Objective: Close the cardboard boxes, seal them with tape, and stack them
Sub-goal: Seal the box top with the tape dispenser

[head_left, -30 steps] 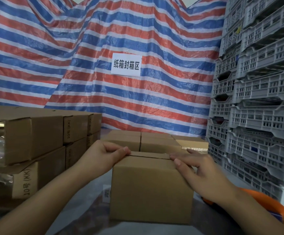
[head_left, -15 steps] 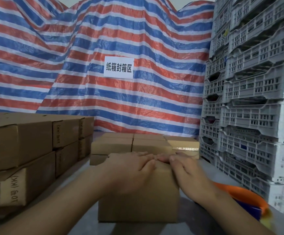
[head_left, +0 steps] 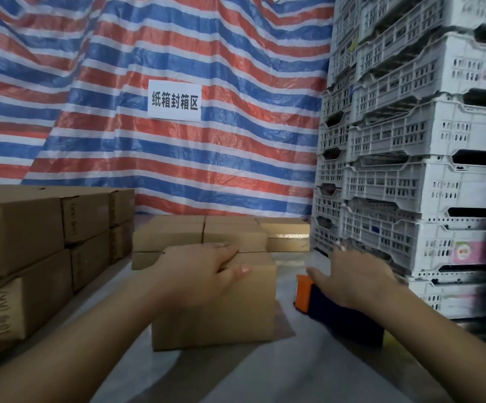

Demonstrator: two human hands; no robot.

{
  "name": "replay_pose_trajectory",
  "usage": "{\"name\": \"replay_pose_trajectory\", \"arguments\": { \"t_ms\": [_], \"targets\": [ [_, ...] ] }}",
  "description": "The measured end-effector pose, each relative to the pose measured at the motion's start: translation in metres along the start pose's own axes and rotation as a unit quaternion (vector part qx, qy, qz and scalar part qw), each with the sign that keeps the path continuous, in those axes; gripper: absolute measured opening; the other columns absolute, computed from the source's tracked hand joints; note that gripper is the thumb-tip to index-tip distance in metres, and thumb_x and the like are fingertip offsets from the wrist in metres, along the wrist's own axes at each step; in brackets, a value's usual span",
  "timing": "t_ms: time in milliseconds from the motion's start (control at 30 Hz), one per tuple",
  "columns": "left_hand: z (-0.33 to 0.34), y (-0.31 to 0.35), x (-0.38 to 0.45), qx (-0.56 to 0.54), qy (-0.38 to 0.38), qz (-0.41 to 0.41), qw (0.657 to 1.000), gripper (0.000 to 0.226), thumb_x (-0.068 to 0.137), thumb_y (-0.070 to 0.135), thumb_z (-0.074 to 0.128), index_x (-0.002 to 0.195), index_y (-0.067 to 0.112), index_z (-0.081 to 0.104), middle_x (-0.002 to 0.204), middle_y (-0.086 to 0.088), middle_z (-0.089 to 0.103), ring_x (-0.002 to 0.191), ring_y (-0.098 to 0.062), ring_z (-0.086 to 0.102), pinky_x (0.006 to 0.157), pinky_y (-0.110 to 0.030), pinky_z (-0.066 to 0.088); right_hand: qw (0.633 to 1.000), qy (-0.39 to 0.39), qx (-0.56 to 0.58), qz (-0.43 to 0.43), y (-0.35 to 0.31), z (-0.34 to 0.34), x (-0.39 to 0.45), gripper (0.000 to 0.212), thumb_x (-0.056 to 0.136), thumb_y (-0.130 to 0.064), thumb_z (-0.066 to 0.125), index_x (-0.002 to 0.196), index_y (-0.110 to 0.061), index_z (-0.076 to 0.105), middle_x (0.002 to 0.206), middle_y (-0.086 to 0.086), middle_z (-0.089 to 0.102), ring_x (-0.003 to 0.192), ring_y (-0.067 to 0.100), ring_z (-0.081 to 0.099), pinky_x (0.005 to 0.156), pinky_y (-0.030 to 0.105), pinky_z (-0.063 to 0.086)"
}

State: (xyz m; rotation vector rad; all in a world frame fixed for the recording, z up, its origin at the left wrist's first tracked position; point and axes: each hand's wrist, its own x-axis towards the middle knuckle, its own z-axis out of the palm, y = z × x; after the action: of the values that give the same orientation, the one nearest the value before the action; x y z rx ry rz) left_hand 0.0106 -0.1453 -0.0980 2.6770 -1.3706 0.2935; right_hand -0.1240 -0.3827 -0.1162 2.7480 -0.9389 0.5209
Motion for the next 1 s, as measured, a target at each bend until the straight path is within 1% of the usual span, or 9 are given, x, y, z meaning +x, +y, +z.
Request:
{"name": "replay_pose_trajectory", "arguments": {
  "t_ms": [67,133,400,567,633,767,867,933,1000],
  "targets": [
    [0.001,0.0,-0.001,0.002,0.005,0.001,1.0,0.068,0.092,0.074,0.017,0.152,0.044,0.018,0.159,0.013,0.028,0.14,-0.014,0.036,0.111,-0.04,0.032,0.999,-0.043,-0.007,0.005,0.005,0.016,-0.009,0.065,0.09,-0.078,0.03,0.074,-0.019,0.051,0.078,-0.003,0.058,0.069,0.016,0.056,0.059,0.031,0.041],
    [0.001,-0.001,-0.002,0.0,0.009,0.004,1.0,0.067,0.092,0.074,0.017,0.152,0.044,0.017,0.159,0.013,0.028,0.14,-0.015,0.036,0.111,-0.039,0.032,0.999,-0.038,0.005,0.019,0.006,0.029,-0.014,0.058,0.089,-0.077,0.036,0.073,-0.023,0.049,0.072,-0.005,0.053,0.064,0.013,0.052,0.057,0.03,0.042],
    [0.0,-0.004,0.001,-0.016,0.0,0.004,1.0,0.071,0.09,0.077,0.02,0.153,0.043,0.017,0.161,0.013,0.023,0.143,-0.015,0.031,0.113,-0.041,0.027,0.998,-0.01,0.024,0.064,0.006,0.048,-0.015,0.055,0.092,-0.074,0.03,0.089,-0.025,0.054,0.084,-0.004,0.058,0.073,0.018,0.055,0.063,0.031,0.044],
    [-0.001,-0.004,-0.002,-0.028,0.008,0.01,1.0,0.077,0.087,0.081,0.018,0.153,0.041,0.02,0.16,0.013,0.024,0.143,-0.016,0.031,0.115,-0.046,0.029,0.993,0.088,0.03,0.069,0.003,0.046,-0.01,0.061,0.09,-0.078,0.027,0.07,-0.023,0.048,0.065,-0.009,0.052,0.054,0.01,0.048,0.045,0.026,0.031],
    [-0.001,-0.003,-0.002,-0.037,0.013,0.009,0.999,0.075,0.088,0.079,0.016,0.152,0.041,0.022,0.16,0.013,0.025,0.144,-0.016,0.031,0.115,-0.046,0.028,0.983,0.121,0.107,0.084,0.006,0.027,0.001,0.07,0.088,-0.079,0.031,0.063,-0.018,0.056,0.056,-0.004,0.055,0.05,0.013,0.052,0.045,0.025,0.034],
    [-0.003,-0.002,-0.003,-0.082,0.019,0.013,0.996,0.056,0.099,0.063,0.019,0.149,0.041,0.032,0.157,0.014,0.031,0.142,-0.013,0.031,0.111,-0.039,0.026,0.912,0.136,0.379,0.08,-0.002,-0.032,0.03,0.077,0.087,-0.074,0.046,0.053,-0.007,0.063,0.047,0.009,0.062,0.049,0.025,0.063,0.049,0.029,0.042],
    [-0.006,0.0,-0.003,-0.161,-0.004,0.008,0.987,0.045,0.102,0.052,0.024,0.139,0.038,0.046,0.146,0.01,0.047,0.126,-0.01,0.044,0.095,-0.031,0.029,0.792,0.014,0.609,0.039,-0.023,-0.075,0.044,0.061,0.084,-0.067,0.06,0.073,-0.009,0.077,0.066,0.011,0.074,0.059,0.026,0.07,0.062,0.034,0.056],
    [-0.011,-0.001,-0.001,-0.21,-0.024,-0.004,0.977,0.041,0.103,0.047,0.026,0.133,0.035,0.05,0.131,0.007,0.057,0.11,-0.006,0.049,0.09,-0.031,0.033,0.728,-0.063,0.683,-0.02,-0.039,-0.094,0.053,0.051,0.088,-0.058,0.062,0.068,-0.015,0.08,0.063,0.008,0.072,0.049,0.019,0.067,0.047,0.029,0.055],
    [-0.018,-0.005,0.0,-0.282,-0.025,-0.016,0.959,0.036,0.103,0.044,0.029,0.125,0.031,0.055,0.109,0.01,0.064,0.099,-0.005,0.056,0.085,-0.03,0.038,0.714,-0.107,0.689,-0.063,-0.055,-0.104,0.063,0.053,0.09,-0.055,0.061,0.056,-0.018,0.076,0.054,0.004,0.066,0.038,0.014,0.061,0.037,0.021,0.047]
  ]
}}
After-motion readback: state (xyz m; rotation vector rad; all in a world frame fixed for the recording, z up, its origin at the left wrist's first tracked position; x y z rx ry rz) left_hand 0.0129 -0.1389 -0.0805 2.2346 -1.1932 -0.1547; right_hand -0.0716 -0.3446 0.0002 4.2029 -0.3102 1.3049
